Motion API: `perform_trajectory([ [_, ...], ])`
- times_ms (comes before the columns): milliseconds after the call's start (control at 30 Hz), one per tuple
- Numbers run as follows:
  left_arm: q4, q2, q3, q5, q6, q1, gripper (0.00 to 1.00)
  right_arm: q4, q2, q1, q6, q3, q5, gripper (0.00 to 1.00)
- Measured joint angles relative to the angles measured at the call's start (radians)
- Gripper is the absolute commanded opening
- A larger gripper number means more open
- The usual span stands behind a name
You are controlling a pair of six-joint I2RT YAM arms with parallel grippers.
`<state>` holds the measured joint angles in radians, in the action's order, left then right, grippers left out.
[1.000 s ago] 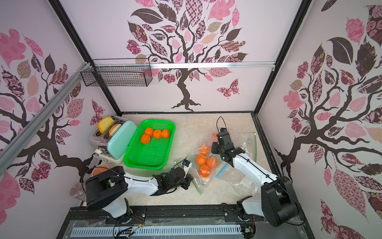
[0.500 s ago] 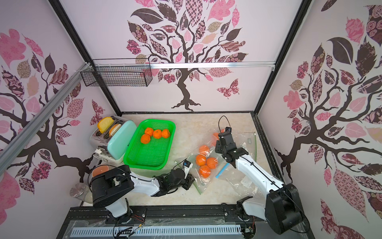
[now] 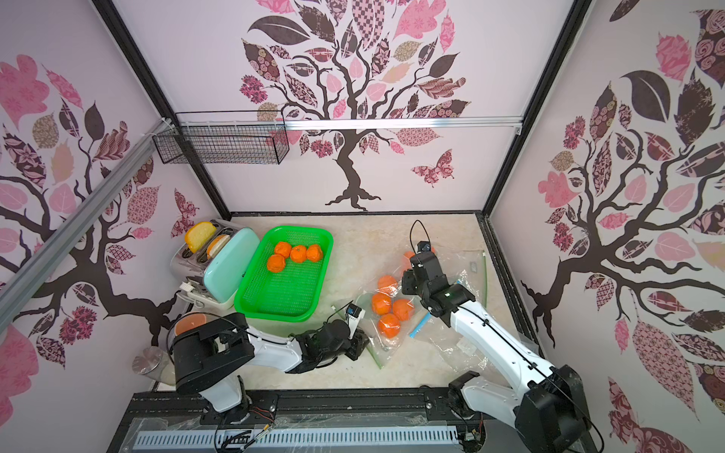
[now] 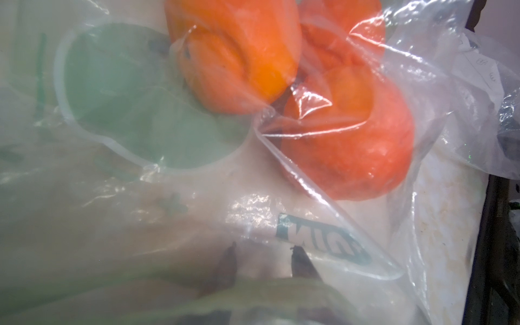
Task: Open the zip-top bag and take out the orange
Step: Pick up the orange from the zipper food storage bag.
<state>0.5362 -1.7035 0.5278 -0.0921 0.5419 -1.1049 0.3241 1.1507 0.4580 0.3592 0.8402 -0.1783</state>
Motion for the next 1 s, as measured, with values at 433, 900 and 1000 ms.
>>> perform_trajectory([
  [433,0.006,0.02,-0.022,0.016,0.005,0.0,0.46,-0.045,0.357,0.003,0.057,-0.018,-0.124,0.09],
  [900,0.31,0.022,-0.198,0.056,-0.003,-0.001,0.56,-0.129,0.451,-0.009,0.112,-0.076,-0.045,0.1],
  [1000,0.366,0.002,-0.211,0.079,-0.03,-0.001,0.56,-0.136,0.451,-0.01,0.112,-0.076,-0.025,0.1],
])
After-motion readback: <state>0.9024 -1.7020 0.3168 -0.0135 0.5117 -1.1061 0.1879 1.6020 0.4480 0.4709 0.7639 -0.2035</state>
